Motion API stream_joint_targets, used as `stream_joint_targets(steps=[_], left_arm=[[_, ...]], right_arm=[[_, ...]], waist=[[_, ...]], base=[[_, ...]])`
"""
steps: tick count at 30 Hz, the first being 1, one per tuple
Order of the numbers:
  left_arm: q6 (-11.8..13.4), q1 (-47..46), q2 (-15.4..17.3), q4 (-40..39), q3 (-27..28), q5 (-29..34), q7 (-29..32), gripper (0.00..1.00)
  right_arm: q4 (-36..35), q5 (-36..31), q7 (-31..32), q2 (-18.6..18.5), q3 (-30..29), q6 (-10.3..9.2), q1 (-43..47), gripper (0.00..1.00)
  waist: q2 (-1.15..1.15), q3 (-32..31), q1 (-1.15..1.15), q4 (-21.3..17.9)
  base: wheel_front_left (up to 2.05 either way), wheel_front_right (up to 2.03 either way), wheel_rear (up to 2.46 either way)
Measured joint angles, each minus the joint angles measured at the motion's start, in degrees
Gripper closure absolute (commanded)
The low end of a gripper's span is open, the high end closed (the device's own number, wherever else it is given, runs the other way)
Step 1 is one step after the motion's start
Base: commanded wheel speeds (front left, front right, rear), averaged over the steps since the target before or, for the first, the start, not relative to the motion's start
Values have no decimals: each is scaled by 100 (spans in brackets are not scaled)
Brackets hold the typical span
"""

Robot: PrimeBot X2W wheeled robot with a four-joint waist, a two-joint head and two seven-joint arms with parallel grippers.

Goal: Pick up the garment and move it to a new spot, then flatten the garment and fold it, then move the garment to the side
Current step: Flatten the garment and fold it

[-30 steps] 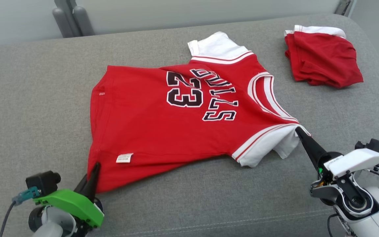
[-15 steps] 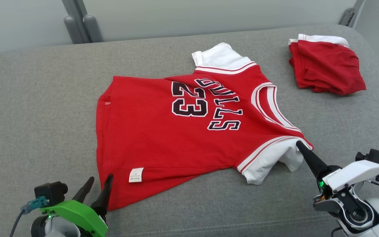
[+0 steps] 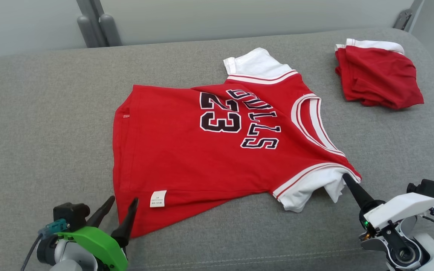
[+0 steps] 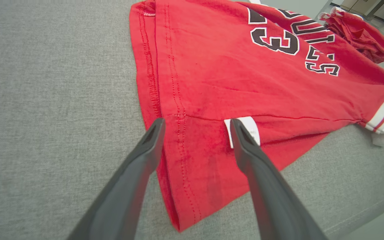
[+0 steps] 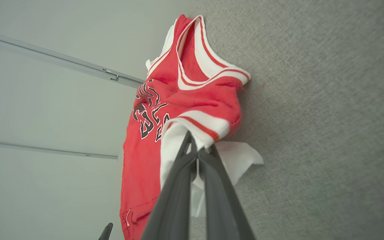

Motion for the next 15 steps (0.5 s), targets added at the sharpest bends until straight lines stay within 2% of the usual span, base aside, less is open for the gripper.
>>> stream_joint_targets(steps=[1, 2, 3, 4, 10, 15], left_arm=[[0, -27, 15, 27, -1, 10, 0, 0], [-1, -43, 30, 53, 14, 10, -1, 0], [0, -47, 44, 73, 43, 10, -2, 0], [0, -48, 48, 97, 71, 10, -7, 0], [16, -57, 46, 168, 138, 68, -12, 0], [87, -74, 0, 108, 285, 191, -53, 0]], right_arm=[[4, -14, -41, 24, 4, 0, -7, 35], [4, -41, -45, 49, 18, 0, -18, 35], [7, -77, -45, 79, 46, 0, -37, 14], [15, -109, -47, 114, 71, 0, -59, 0], [175, -480, -326, 126, 138, -11, -216, 0], [304, -895, -698, -30, 110, -137, -292, 0]], waist=[[0, 6, 0, -1], [0, 12, 0, -8], [0, 19, 0, -22], [0, 26, 0, -40], [0, 66, 0, -173], [0, 120, 0, -270]], base=[[0, 0, 0], [0, 0, 0], [0, 0, 0], [0, 0, 0], [0, 0, 0], [0, 0, 0]])
